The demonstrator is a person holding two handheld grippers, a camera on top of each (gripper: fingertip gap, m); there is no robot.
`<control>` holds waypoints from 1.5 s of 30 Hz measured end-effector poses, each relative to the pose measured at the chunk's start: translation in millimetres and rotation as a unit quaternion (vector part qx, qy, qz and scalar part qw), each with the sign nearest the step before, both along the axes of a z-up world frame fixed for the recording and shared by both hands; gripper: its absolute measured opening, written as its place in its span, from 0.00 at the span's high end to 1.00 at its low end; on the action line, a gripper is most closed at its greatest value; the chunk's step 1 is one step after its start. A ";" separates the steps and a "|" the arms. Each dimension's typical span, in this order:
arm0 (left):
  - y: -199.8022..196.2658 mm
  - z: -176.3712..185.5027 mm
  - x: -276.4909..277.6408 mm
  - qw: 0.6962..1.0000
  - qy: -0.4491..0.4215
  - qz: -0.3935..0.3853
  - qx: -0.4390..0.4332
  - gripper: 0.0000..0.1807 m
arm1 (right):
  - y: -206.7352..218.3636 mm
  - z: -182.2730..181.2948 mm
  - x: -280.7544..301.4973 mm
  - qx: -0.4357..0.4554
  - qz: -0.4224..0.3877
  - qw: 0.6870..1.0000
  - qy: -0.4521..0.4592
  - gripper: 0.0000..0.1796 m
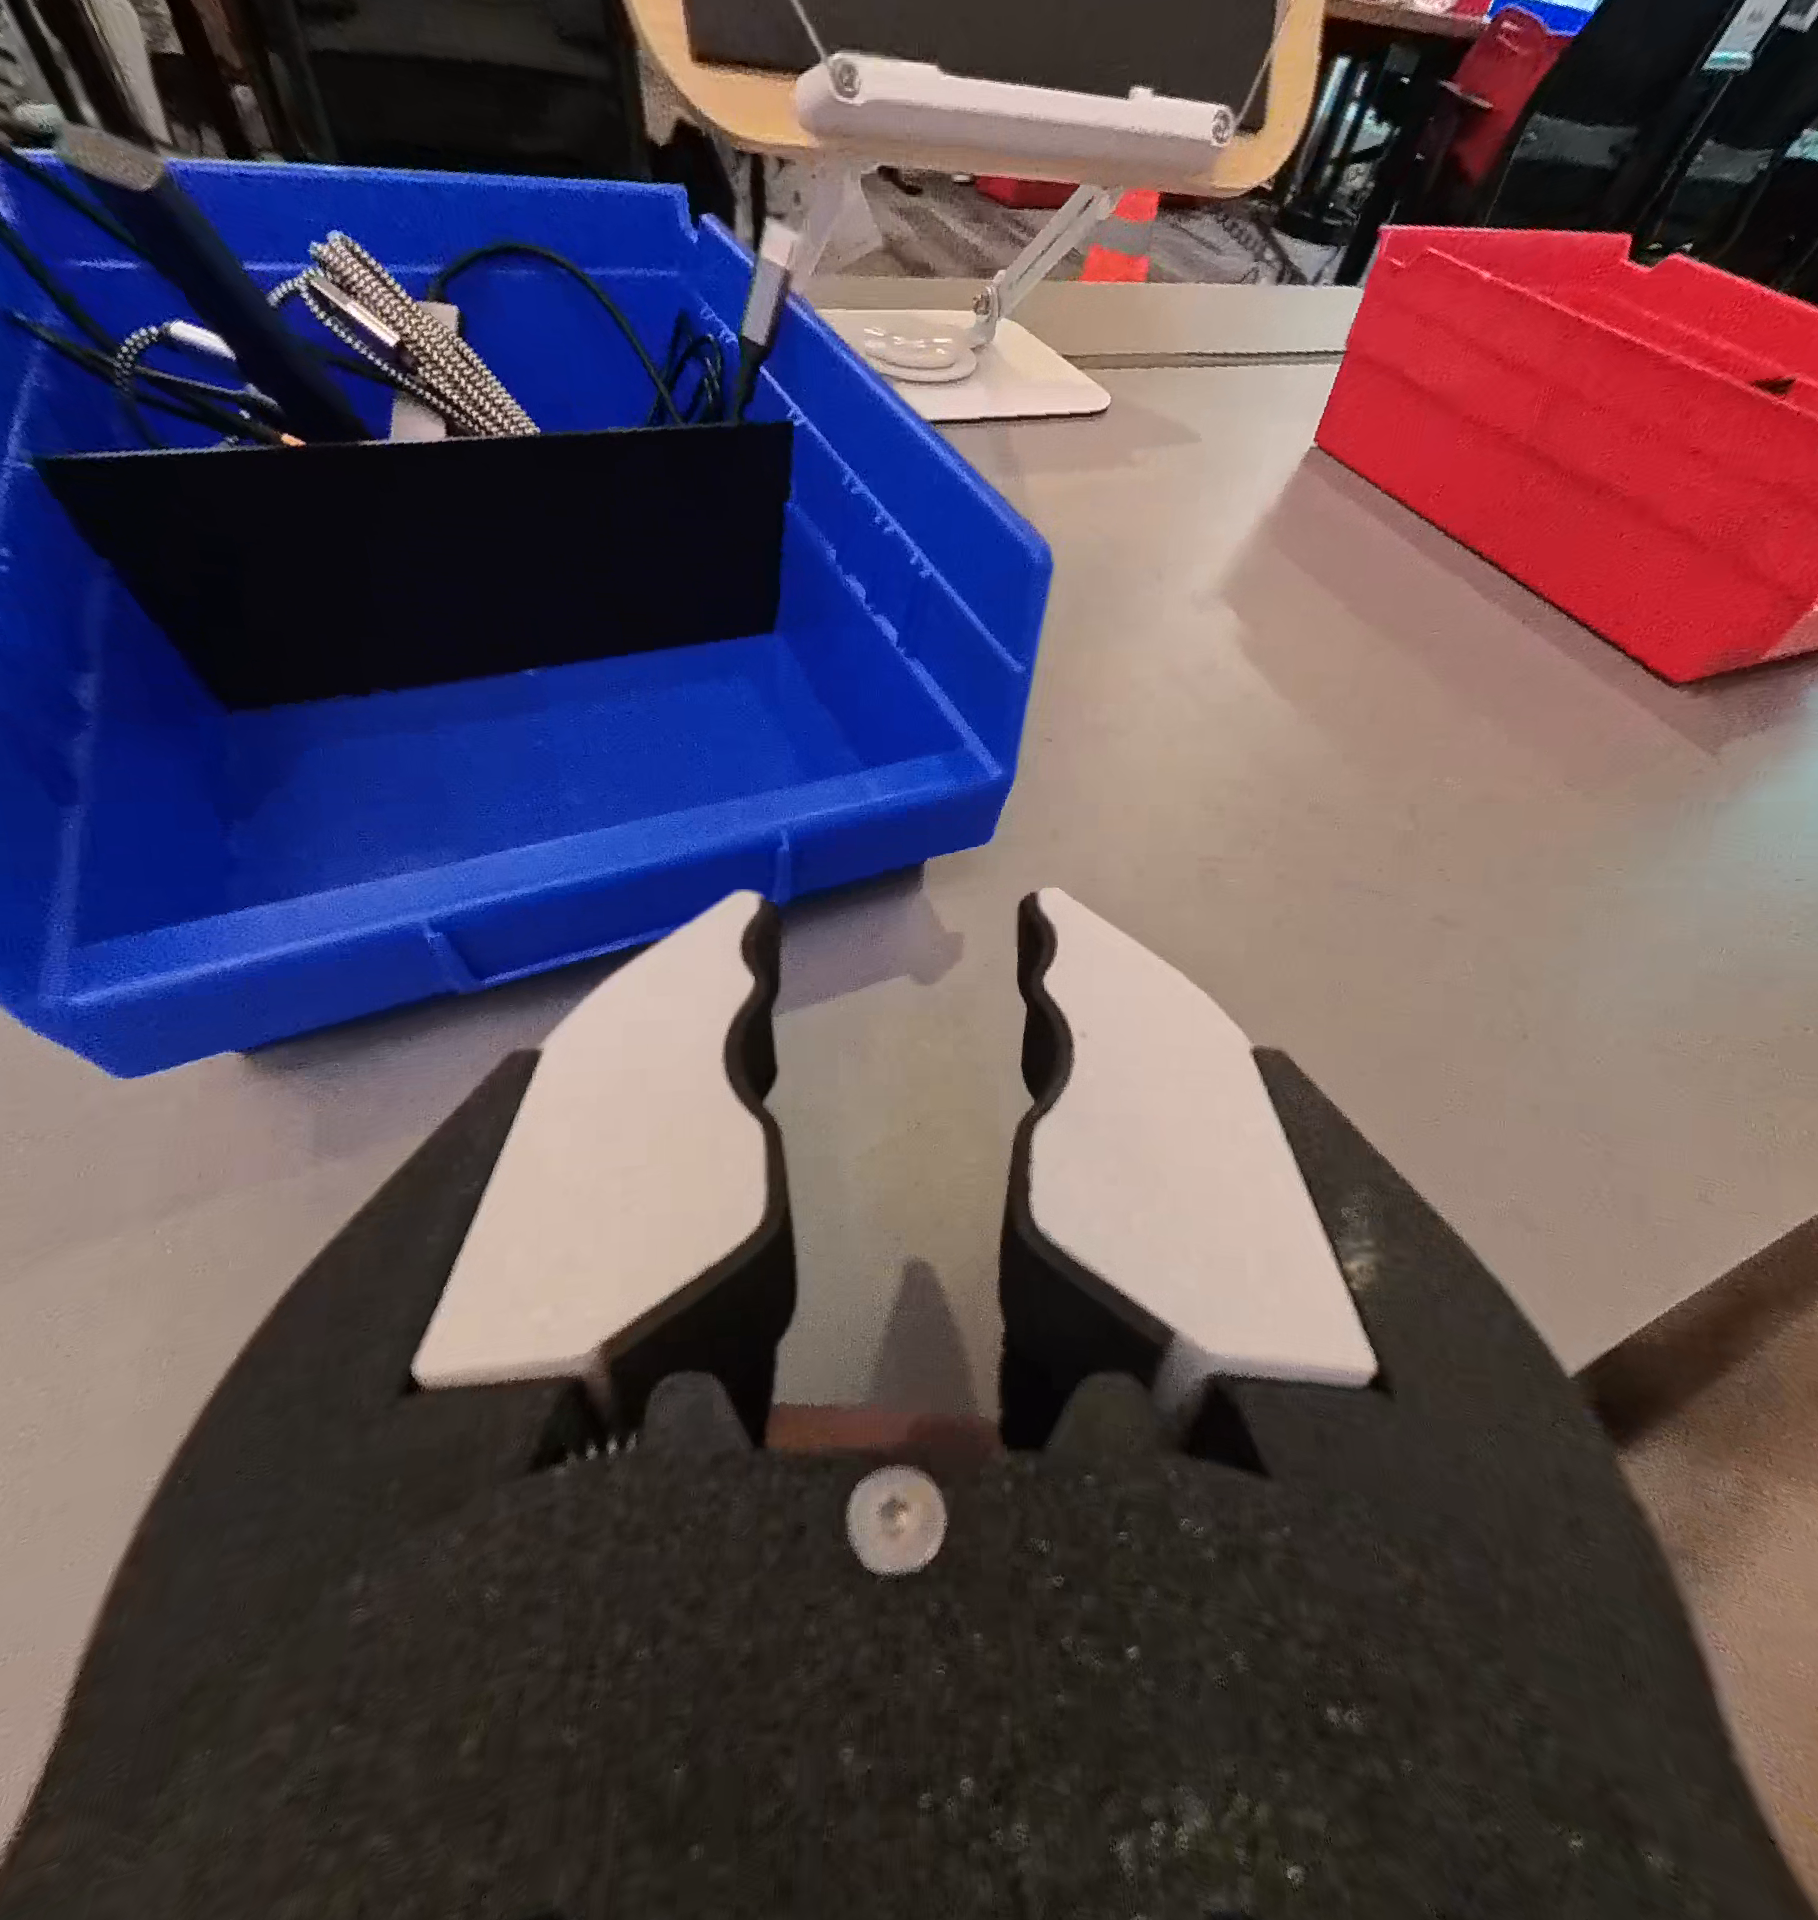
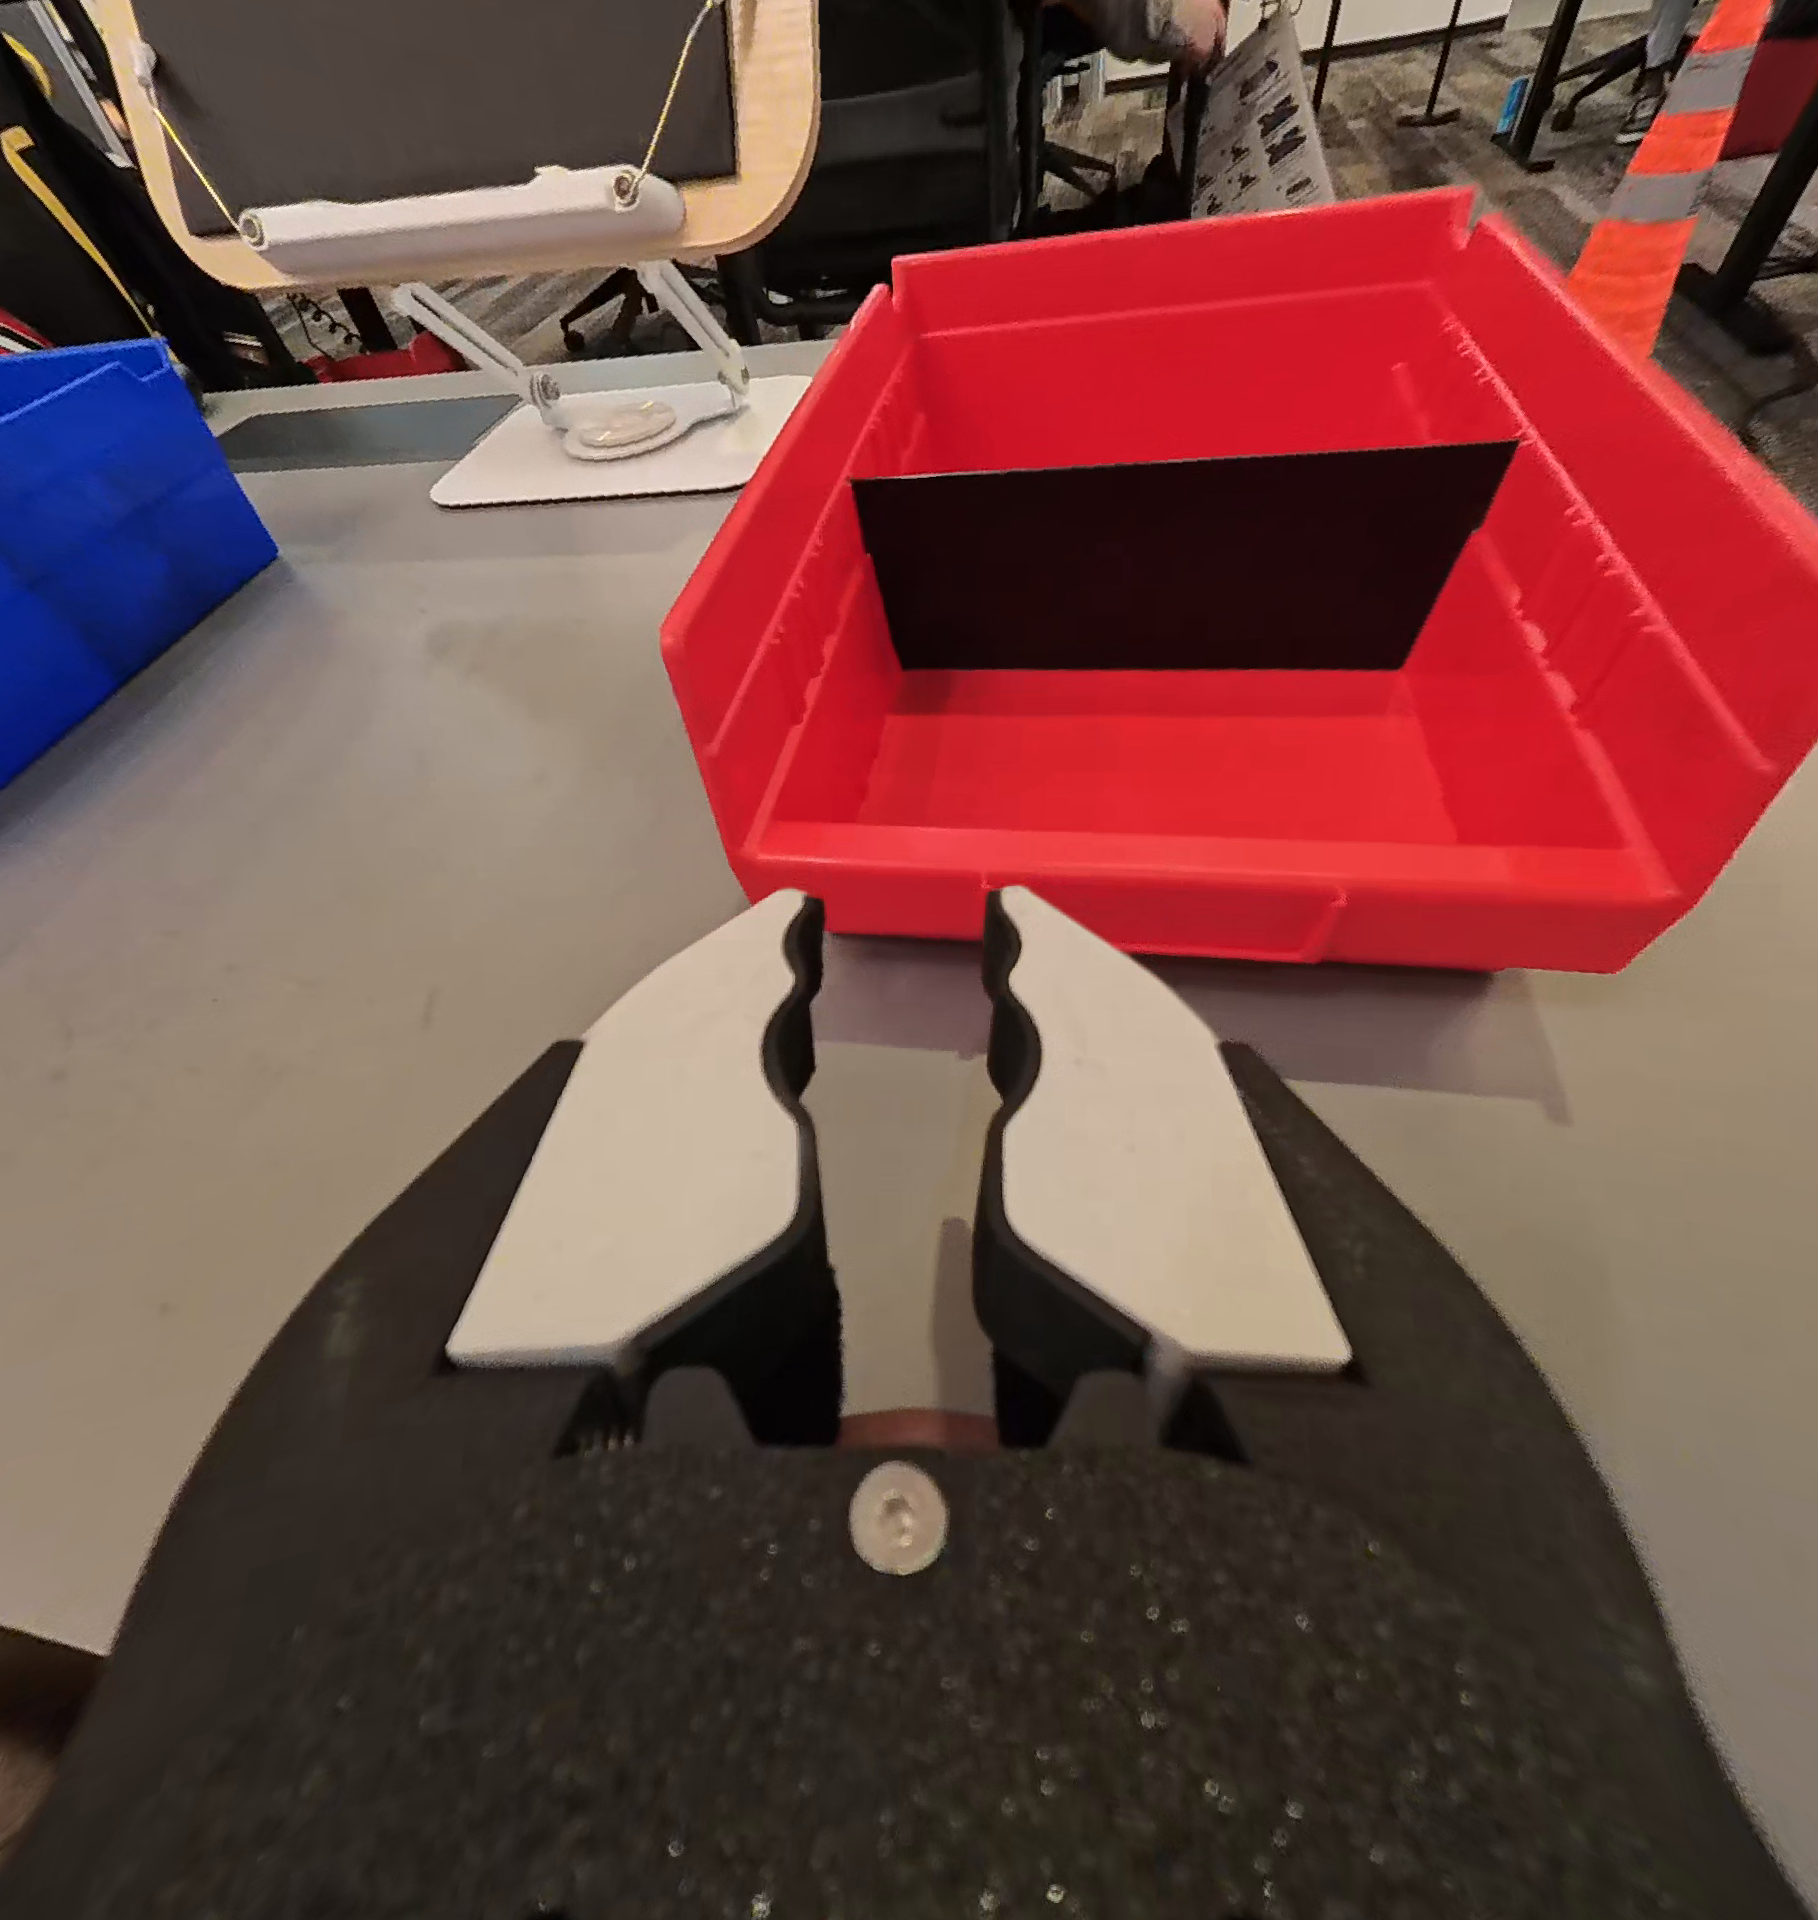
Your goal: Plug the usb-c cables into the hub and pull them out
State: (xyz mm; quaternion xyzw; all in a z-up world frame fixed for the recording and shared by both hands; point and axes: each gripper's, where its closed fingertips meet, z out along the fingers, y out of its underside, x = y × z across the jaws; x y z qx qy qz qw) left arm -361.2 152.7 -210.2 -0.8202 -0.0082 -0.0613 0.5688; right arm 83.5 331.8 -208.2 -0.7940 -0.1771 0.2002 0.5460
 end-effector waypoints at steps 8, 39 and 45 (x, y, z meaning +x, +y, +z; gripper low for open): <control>20.8 32.4 10.9 0.997 -0.065 -0.039 -0.006 0.75 | 1.1 -2.6 -0.5 -0.009 0.005 1.000 0.011 0.84; 246.6 30.6 -145.3 0.935 -0.204 0.186 -0.223 0.95 | -12.4 -1.7 -3.8 -0.068 0.034 0.992 0.104 0.84; 252.6 132.1 -140.6 0.985 -0.121 0.108 -0.065 0.95 | -13.7 0.6 -5.9 -0.069 0.037 0.990 0.115 0.84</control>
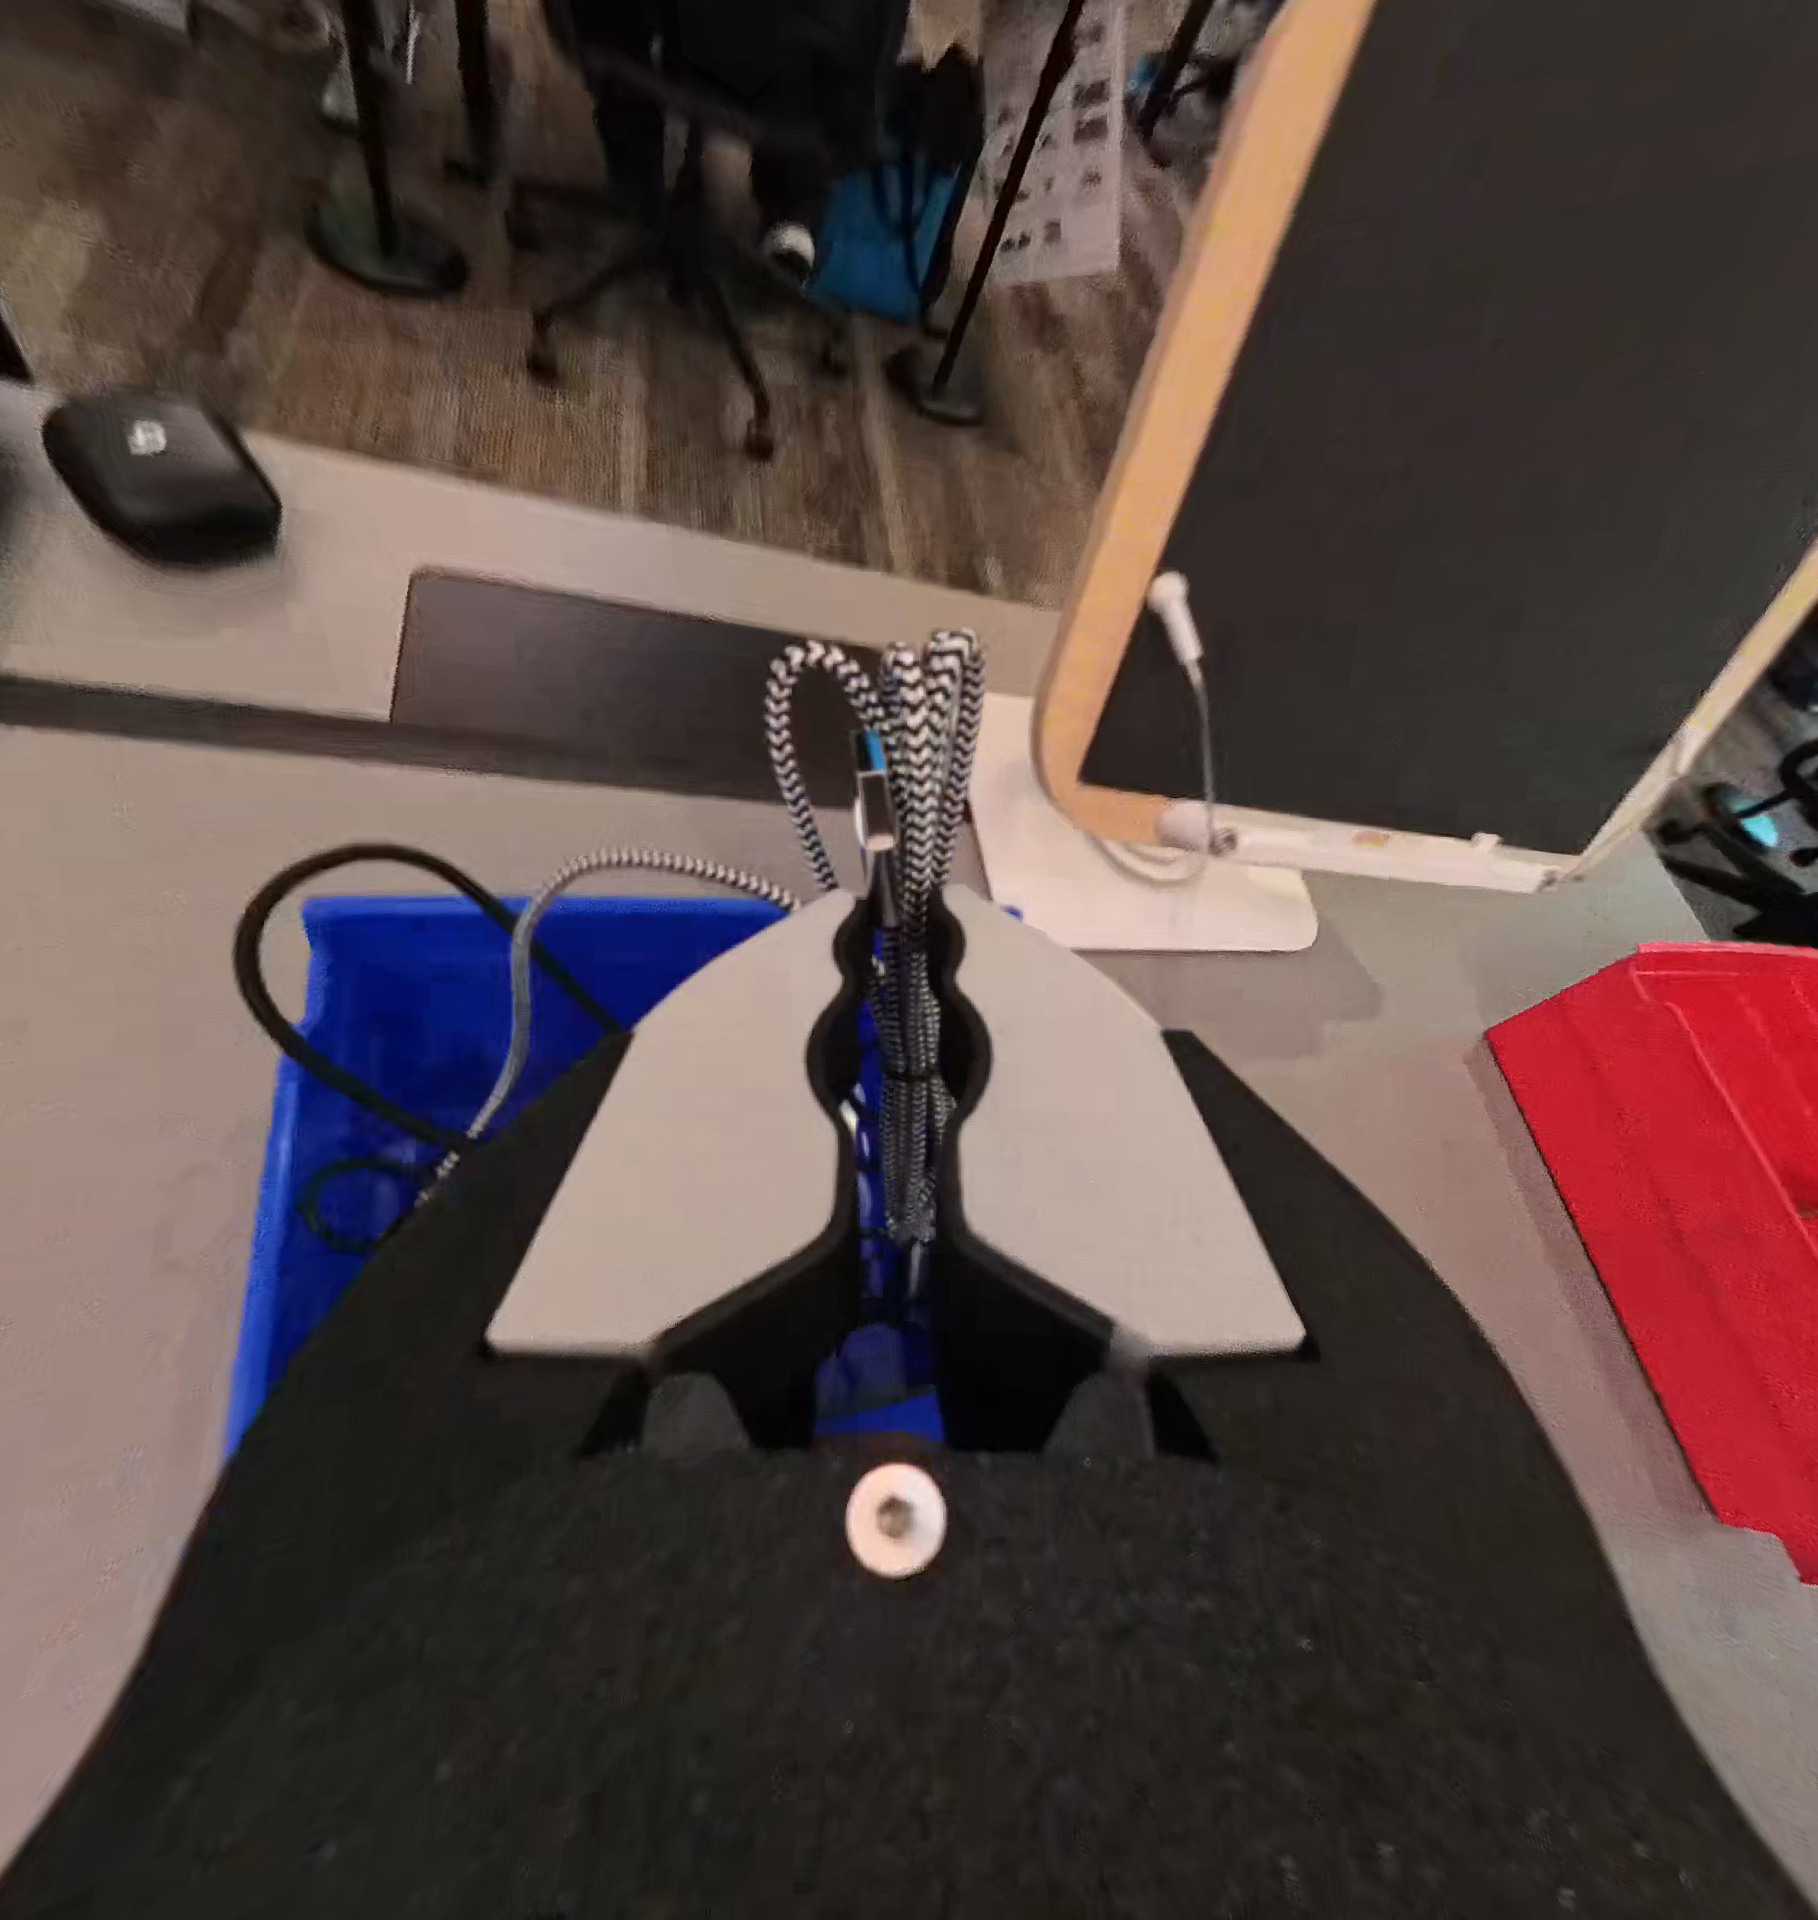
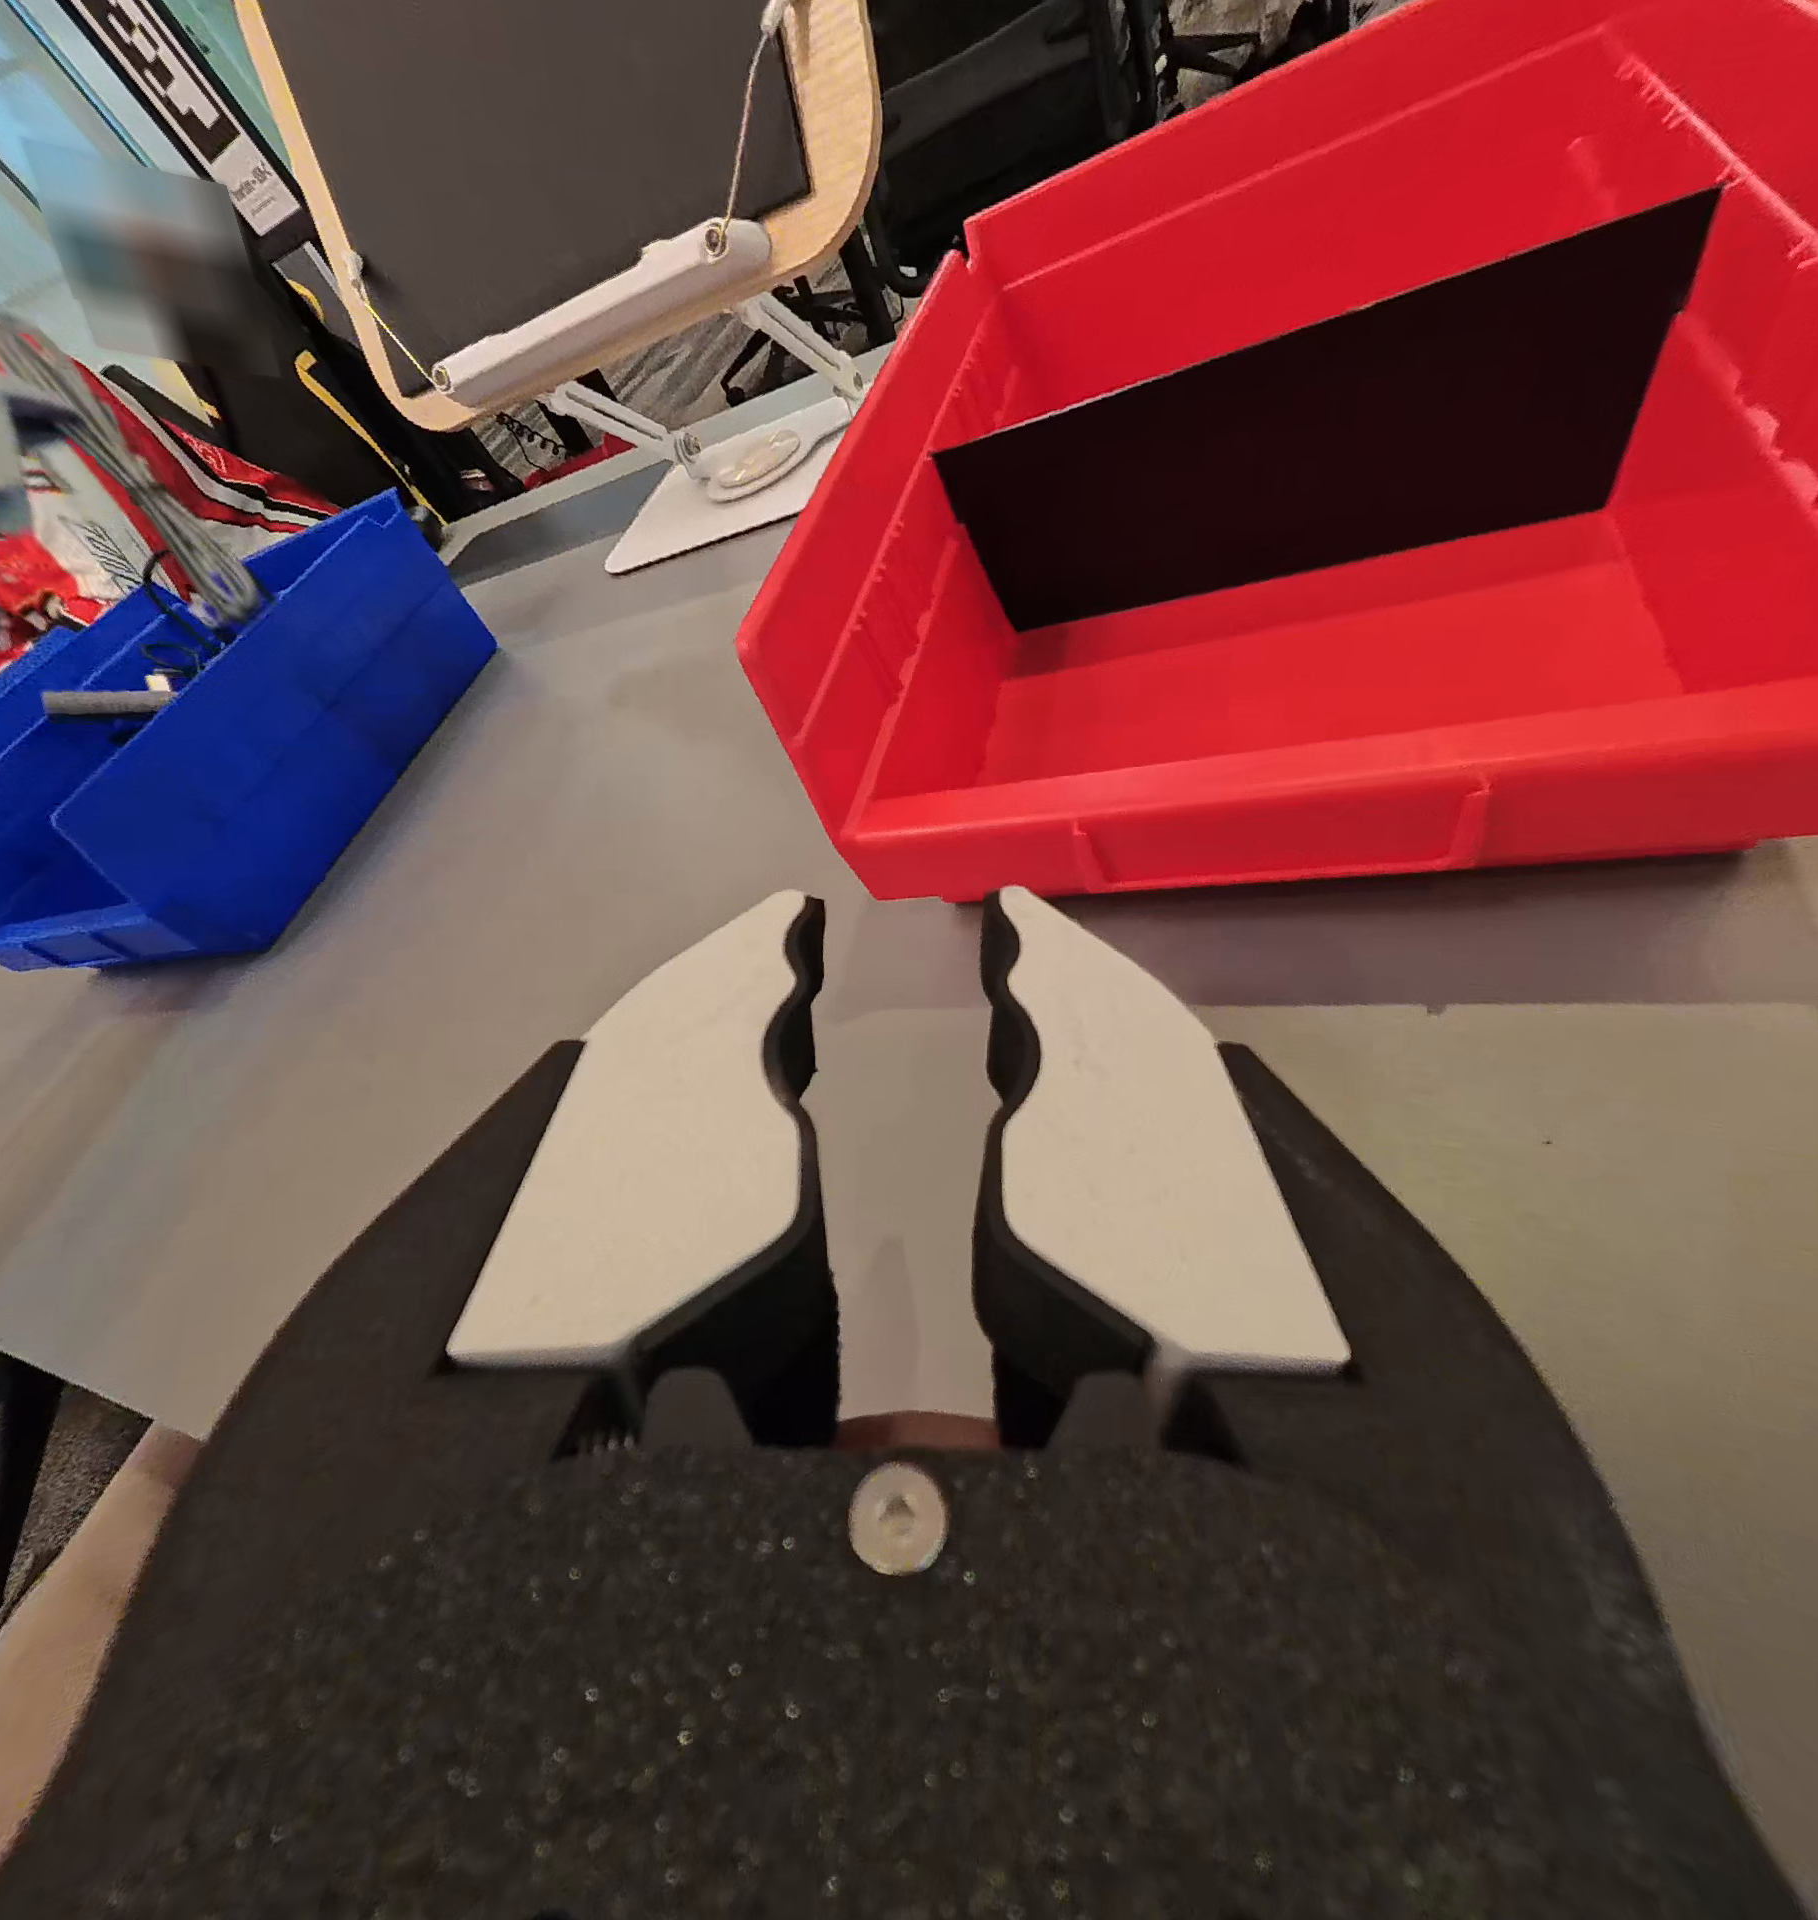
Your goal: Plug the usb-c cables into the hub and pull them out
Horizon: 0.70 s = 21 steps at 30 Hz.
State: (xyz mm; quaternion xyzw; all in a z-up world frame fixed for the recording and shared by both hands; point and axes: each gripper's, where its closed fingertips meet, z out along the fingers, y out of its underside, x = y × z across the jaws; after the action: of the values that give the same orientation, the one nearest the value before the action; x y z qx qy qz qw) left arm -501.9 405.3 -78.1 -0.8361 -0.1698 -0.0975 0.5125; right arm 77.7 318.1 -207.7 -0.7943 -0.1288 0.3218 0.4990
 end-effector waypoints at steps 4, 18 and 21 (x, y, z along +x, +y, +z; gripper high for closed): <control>-2.6 65.4 16.9 0.992 0.079 -0.053 0.082 0.95 | -0.6 0.5 -3.6 0.004 0.003 1.000 -0.004 0.84; -72.2 130.3 259.2 0.873 0.281 -0.355 0.183 0.95 | -3.1 2.6 -8.9 0.012 0.011 1.000 -0.005 0.85; -83.9 142.3 295.0 0.856 0.276 -0.394 0.188 0.95 | -3.6 3.1 -8.3 0.009 0.012 1.000 0.002 0.85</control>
State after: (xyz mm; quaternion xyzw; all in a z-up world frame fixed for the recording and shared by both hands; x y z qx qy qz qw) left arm -206.9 321.4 64.2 -0.7131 0.3436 -0.0861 0.6049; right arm 69.4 314.5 -204.6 -0.7874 -0.1403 0.3281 0.5027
